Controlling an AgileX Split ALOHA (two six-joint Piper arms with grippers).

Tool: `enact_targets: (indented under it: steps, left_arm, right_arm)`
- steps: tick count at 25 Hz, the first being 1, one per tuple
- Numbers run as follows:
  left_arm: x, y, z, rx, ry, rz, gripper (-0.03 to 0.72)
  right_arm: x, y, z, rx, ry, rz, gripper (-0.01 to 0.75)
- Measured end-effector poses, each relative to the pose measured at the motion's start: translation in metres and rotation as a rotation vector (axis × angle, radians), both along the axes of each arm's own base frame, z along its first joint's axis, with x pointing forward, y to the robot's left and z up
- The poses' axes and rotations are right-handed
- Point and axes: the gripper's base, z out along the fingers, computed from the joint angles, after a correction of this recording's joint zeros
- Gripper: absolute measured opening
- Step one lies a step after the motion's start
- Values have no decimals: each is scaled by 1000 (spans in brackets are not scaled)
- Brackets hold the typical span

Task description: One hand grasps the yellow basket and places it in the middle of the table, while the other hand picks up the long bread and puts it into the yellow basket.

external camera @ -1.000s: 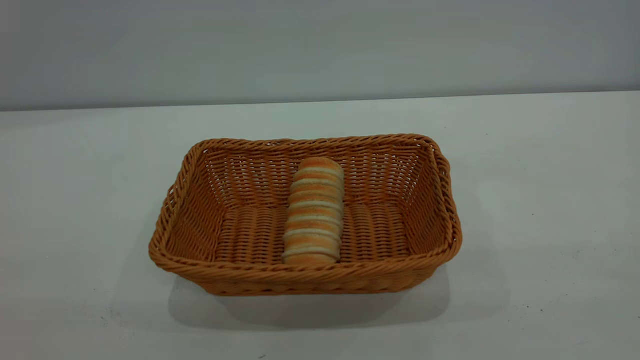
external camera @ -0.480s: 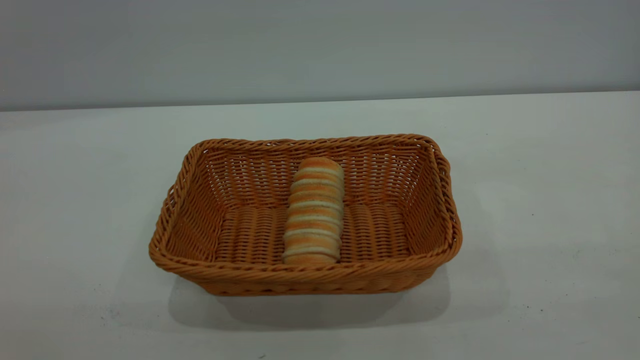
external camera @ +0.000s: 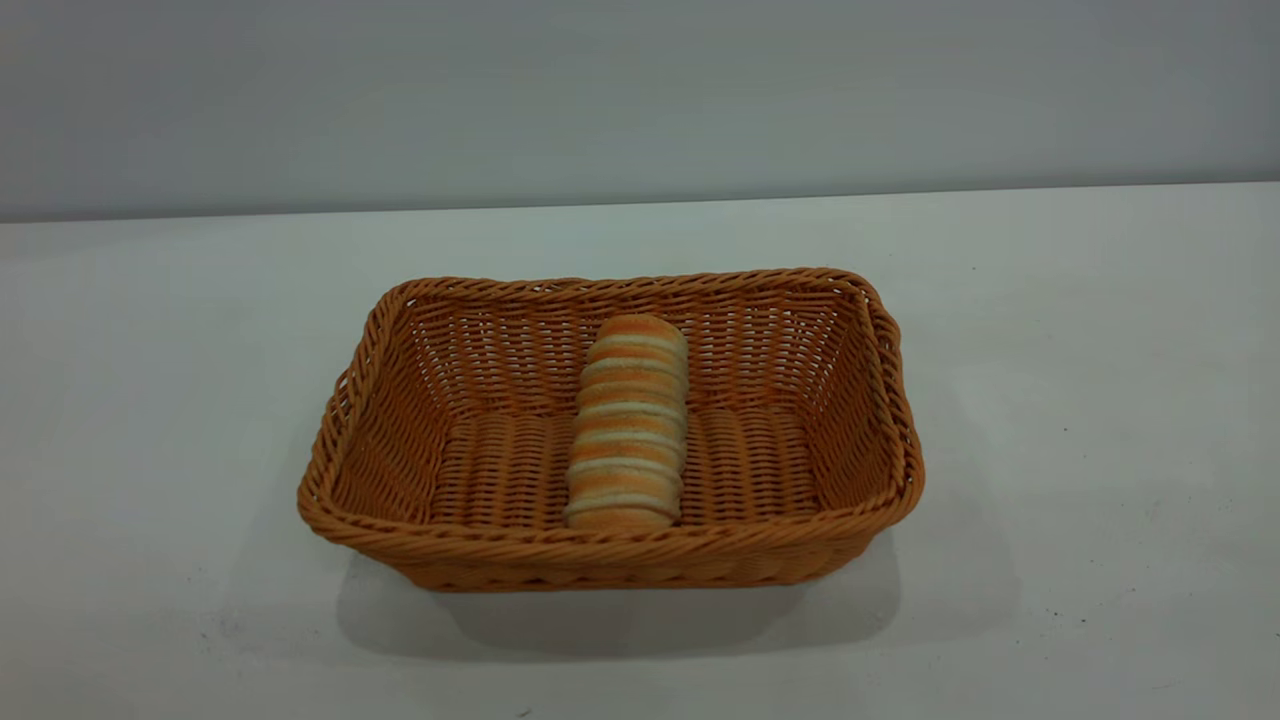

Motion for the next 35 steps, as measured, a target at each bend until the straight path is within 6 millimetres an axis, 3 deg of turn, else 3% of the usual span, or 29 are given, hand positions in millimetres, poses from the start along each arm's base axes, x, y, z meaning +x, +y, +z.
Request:
enact_targets:
  steps: [23, 35]
  left_arm:
    - [0, 0, 0, -1, 0, -9, 450]
    - [1, -6, 0, -1, 1, 329, 450]
  right_arm:
    - [0, 0, 0, -2, -1, 1, 333]
    - [2, -2, 0, -2, 0, -240, 333]
